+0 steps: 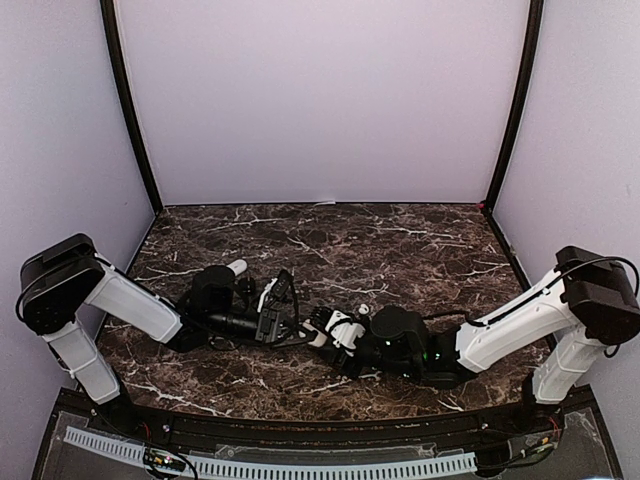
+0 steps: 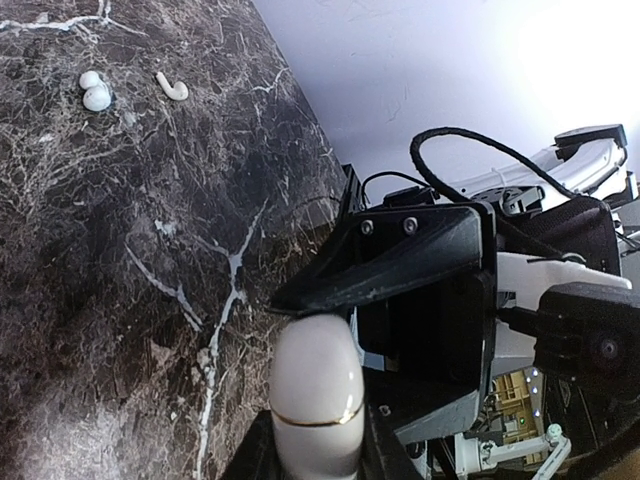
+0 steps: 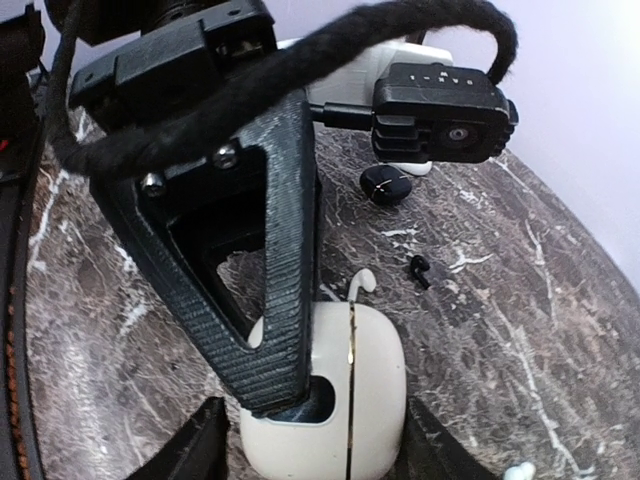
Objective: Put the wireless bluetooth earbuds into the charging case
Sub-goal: Pass from the right arm to the left, then open the charging case.
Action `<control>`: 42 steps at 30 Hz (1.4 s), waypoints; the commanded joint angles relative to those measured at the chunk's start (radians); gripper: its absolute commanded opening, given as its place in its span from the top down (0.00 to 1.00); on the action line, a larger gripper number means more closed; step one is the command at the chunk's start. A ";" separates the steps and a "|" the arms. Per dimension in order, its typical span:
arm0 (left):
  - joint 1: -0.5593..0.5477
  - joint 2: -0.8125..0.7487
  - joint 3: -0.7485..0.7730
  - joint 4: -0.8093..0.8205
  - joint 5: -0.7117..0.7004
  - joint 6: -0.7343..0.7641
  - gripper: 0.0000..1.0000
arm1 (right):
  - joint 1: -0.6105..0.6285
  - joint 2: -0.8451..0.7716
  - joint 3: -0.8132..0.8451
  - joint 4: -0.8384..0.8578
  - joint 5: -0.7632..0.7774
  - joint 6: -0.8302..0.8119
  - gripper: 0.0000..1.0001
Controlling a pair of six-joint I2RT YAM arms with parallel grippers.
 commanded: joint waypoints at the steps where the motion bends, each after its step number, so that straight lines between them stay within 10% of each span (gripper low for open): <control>1: -0.003 -0.056 -0.005 -0.018 0.029 0.110 0.80 | 0.012 -0.045 -0.027 0.039 -0.087 0.024 0.34; 12: 0.014 -0.228 0.072 -0.435 -0.104 0.552 0.79 | -0.148 -0.304 0.063 -0.271 -0.361 0.161 0.21; 20: 0.014 -0.332 -0.042 -0.195 -0.198 0.778 0.78 | -0.267 -0.257 0.216 -0.369 -0.452 0.182 0.21; 33: 0.016 -0.239 -0.185 0.088 -0.176 0.890 0.77 | -0.375 -0.054 0.060 0.072 -0.777 0.215 0.23; 42: 0.016 -0.155 -0.089 -0.034 -0.128 0.893 0.76 | -0.374 -0.003 0.005 0.125 -0.823 0.145 0.23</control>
